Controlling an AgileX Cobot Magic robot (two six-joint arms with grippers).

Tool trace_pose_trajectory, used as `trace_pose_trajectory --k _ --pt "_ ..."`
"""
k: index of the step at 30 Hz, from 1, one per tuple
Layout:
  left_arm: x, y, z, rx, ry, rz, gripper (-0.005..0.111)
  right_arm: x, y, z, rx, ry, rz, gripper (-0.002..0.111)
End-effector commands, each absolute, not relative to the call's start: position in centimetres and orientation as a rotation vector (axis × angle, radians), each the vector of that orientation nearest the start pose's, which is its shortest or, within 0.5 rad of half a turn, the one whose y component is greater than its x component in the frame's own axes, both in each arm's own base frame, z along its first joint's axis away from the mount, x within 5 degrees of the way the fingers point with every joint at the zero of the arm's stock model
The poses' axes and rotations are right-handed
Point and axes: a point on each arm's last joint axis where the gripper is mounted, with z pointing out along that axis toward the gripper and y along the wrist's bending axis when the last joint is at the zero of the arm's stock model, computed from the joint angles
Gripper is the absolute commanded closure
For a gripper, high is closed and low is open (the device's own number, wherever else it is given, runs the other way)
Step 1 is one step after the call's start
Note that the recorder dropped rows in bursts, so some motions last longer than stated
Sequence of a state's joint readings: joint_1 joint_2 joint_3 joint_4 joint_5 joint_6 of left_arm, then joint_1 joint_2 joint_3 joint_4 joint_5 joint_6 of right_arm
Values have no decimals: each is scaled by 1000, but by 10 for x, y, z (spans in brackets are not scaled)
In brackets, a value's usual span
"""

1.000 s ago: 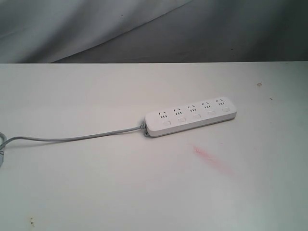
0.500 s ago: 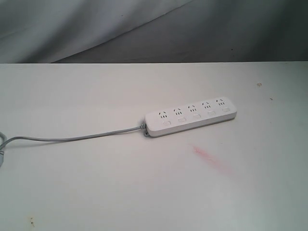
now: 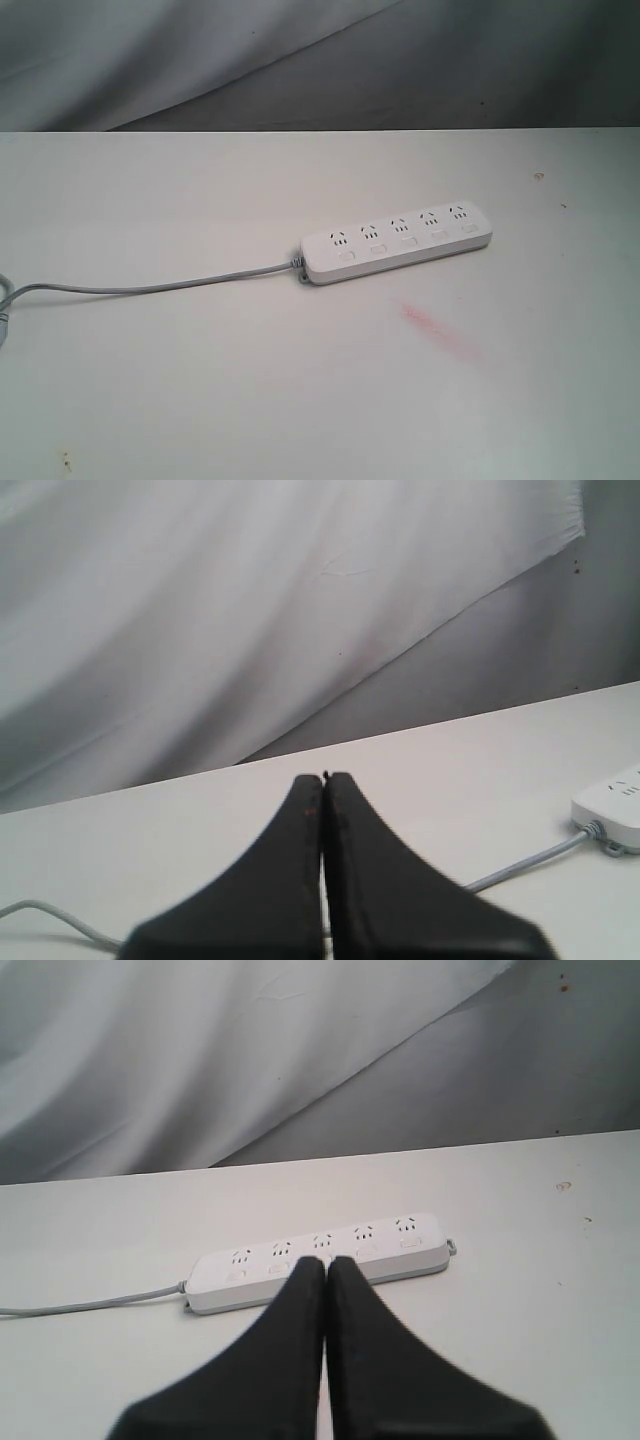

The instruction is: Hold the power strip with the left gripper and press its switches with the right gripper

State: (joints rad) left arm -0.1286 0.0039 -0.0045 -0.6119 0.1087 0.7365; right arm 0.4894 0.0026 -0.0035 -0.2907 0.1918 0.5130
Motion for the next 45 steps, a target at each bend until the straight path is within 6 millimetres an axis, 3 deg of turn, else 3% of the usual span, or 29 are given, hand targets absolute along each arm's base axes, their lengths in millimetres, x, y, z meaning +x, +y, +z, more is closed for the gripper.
trace_pose_trajectory --k 1,21,45 --pt "55 -13 205 225 1556 -73 107 52 22 196 -185 1681 489 108" --pt "56 -7 199 66 1645 -132 107 52 22 196 -185 1681 489 108" --pt "56 -7 199 73 1643 -125 107 52 22 196 -185 1681 489 108"
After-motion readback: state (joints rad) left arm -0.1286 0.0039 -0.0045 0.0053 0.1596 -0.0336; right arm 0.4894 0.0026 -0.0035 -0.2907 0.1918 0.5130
